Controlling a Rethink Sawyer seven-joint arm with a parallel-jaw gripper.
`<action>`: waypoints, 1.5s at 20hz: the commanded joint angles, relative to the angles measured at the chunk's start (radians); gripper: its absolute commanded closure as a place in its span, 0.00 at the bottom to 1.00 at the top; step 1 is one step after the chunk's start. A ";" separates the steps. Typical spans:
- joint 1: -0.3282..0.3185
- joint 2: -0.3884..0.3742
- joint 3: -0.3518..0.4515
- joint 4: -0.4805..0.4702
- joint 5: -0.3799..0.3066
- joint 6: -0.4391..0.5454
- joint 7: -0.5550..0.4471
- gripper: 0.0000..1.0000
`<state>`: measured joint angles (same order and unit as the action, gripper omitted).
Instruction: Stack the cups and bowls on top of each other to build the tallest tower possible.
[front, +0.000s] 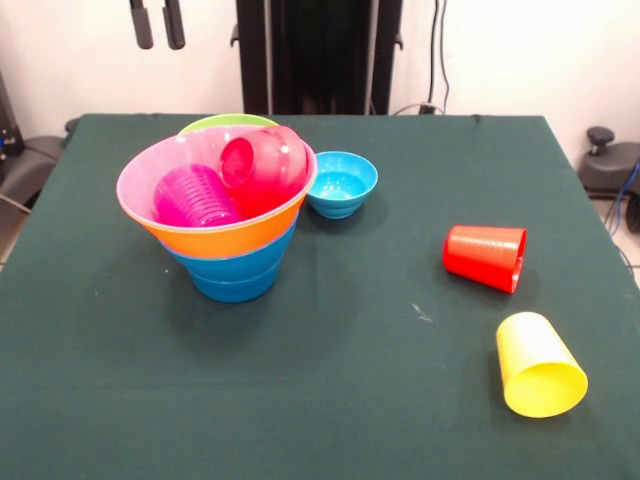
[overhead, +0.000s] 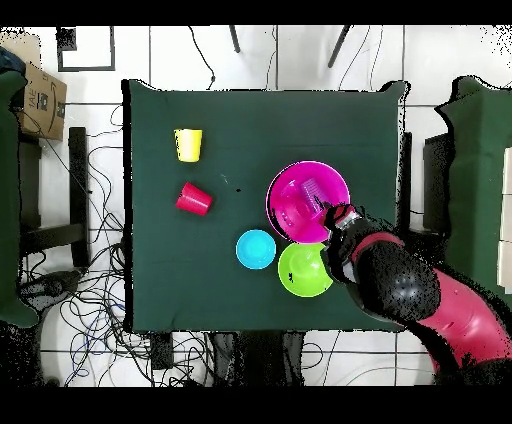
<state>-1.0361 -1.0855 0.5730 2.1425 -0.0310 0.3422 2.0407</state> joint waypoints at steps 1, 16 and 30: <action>0.038 0.029 -0.005 0.056 0.036 0.007 0.108 0.00; 0.103 -0.038 -0.070 -0.016 0.055 0.144 0.094 0.00; 0.201 0.049 -0.119 0.007 0.083 -0.060 0.179 0.00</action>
<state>-0.9002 -1.1170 0.4972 2.1278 0.0294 0.3438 2.0409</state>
